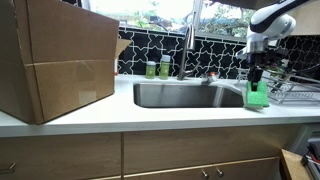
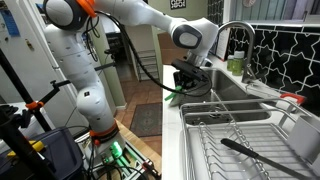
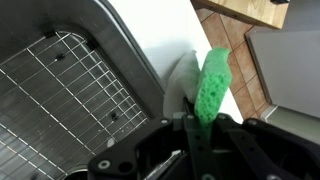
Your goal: Pick up the green and white sponge together and put them on the kitchen counter in front of the sink
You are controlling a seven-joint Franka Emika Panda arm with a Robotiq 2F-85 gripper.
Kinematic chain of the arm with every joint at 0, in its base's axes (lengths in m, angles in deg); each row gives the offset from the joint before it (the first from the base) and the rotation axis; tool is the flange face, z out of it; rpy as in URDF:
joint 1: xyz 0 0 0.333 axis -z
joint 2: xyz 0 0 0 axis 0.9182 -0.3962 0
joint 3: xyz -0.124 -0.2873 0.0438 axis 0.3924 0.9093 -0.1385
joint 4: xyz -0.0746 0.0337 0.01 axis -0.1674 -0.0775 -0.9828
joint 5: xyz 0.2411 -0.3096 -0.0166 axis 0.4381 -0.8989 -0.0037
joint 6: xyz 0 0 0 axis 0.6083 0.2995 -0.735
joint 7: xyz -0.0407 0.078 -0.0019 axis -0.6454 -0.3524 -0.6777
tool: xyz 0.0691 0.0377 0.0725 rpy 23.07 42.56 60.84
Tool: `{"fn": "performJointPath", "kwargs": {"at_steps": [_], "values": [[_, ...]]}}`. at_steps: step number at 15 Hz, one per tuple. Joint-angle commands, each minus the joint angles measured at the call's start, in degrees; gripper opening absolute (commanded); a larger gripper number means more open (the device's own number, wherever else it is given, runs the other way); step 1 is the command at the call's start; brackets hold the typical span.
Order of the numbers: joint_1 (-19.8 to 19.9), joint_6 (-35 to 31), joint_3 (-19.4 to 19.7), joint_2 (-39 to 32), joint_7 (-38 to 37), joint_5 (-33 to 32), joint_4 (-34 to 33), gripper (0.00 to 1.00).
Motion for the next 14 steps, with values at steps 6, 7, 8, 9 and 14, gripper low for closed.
{"fn": "performJointPath", "kwargs": {"at_steps": [6, 7, 8, 9, 14], "values": [[-0.46, 2.32, 1.70, 0.22, 21.70, 3.80, 3.15, 0.05], [-0.42, 2.89, 1.60, -0.14, 22.51, 3.89, 3.00, 0.05], [-0.38, 3.13, 1.40, -0.56, 21.94, 3.28, 2.82, 0.05], [-0.39, 2.94, 1.14, -0.93, 20.60, 2.42, 2.73, 0.06], [-0.96, 5.03, 0.50, 2.02, 21.64, 2.04, 3.17, 0.05]]}}
